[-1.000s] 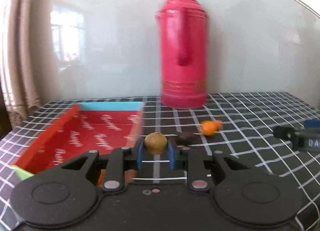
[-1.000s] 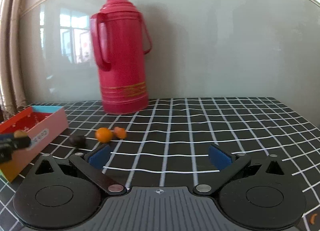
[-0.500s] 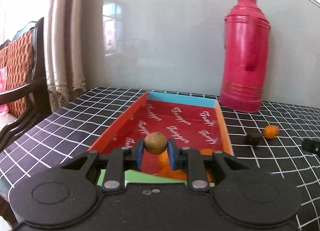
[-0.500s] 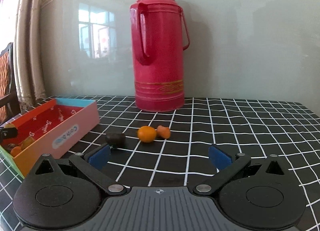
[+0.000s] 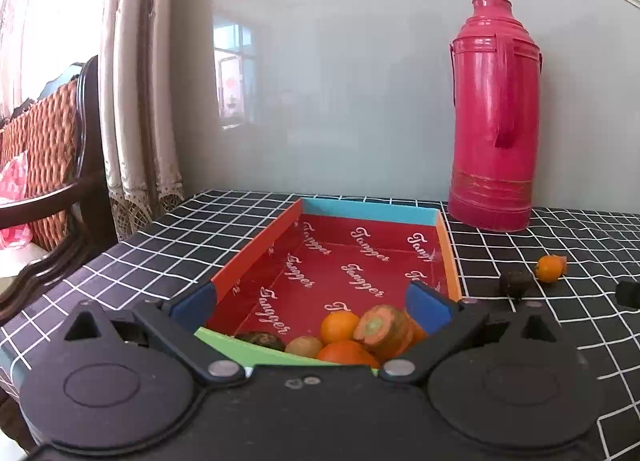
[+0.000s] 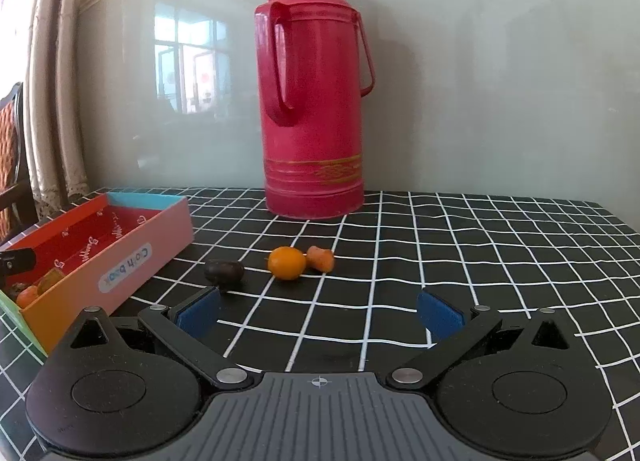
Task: Organize fruits
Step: 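Carry the potato with the left tool into the box and release, then move the right tool to the second dark brown chunk and grasp it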
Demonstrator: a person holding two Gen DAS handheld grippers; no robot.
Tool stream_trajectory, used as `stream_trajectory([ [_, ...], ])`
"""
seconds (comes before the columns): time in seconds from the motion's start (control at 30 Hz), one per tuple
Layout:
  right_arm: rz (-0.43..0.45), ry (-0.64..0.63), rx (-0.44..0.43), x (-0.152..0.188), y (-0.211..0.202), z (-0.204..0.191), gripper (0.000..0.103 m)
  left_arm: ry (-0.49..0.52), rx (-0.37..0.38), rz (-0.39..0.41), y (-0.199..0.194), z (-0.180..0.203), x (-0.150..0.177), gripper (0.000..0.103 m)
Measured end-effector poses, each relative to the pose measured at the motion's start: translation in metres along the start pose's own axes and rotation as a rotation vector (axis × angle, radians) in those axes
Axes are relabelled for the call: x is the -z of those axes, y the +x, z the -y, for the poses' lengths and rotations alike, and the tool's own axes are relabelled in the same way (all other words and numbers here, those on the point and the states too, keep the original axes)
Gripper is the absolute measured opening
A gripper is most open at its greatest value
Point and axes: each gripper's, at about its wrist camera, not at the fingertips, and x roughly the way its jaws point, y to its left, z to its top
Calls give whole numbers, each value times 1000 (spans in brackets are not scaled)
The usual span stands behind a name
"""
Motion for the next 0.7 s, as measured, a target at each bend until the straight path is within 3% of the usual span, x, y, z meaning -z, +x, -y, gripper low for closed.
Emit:
stream_trajectory([
  [0.33, -12, 22, -30, -2, 2, -2, 103, 2, -7, 17, -3, 3, 0, 95],
  [0.7, -10, -11, -57, -4, 19, -27, 103, -51, -39, 2, -2, -27, 0, 95],
])
